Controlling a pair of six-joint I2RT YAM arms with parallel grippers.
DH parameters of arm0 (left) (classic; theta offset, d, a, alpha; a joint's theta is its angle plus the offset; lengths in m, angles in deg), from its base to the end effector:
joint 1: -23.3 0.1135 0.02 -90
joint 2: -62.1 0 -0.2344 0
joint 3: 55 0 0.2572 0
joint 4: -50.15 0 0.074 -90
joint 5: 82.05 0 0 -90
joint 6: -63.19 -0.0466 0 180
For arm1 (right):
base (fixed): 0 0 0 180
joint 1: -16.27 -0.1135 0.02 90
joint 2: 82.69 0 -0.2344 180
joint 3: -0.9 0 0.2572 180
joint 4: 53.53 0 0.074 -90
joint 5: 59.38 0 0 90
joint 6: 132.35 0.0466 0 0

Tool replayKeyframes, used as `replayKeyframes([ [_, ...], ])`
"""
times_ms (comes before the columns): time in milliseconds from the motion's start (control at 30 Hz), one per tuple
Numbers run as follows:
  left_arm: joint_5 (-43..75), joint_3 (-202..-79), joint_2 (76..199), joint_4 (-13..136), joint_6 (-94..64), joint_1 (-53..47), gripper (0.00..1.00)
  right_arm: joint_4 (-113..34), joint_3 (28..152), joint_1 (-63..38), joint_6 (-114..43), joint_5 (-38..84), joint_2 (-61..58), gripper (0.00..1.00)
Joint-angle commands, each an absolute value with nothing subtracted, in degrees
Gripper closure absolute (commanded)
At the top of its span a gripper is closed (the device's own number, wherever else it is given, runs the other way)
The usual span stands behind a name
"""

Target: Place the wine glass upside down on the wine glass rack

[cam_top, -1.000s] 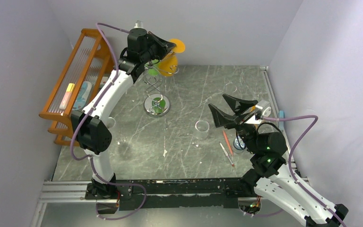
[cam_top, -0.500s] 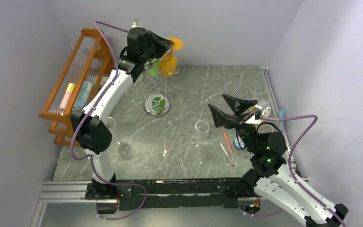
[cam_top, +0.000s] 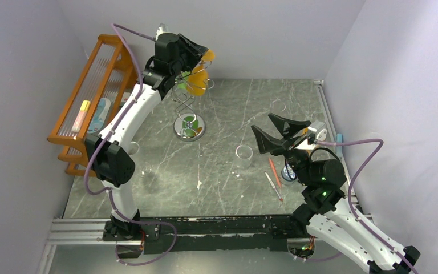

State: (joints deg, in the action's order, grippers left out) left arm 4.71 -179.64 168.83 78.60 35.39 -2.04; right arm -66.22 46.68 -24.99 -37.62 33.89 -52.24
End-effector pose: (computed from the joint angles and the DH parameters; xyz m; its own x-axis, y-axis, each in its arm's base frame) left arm 0.4085 -0.1905 0.3950 -0.4107 -0.7827 -0.4677 0.0296 0.5012 -0.8648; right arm 0.1313 0.1117 0.3569 0.3008 0.3734 -0.8776 -0.6476 0.7555 0.0995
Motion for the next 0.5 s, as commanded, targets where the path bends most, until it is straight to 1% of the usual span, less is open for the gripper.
replayKeyframes([
  [0,-2.5,-181.3,166.4,84.2,31.8,-2.0,0.49,-66.0,46.5,-25.0,-37.7,34.2,-52.8,0.27],
  [133,-3.8,-181.8,166.0,85.1,29.7,-2.0,0.45,-66.1,46.5,-25.1,-37.4,34.1,-52.6,0.27],
  [467,-7.1,-184.0,165.8,87.3,22.9,-2.1,0.39,-66.1,46.4,-25.1,-37.0,34.0,-52.6,0.27],
])
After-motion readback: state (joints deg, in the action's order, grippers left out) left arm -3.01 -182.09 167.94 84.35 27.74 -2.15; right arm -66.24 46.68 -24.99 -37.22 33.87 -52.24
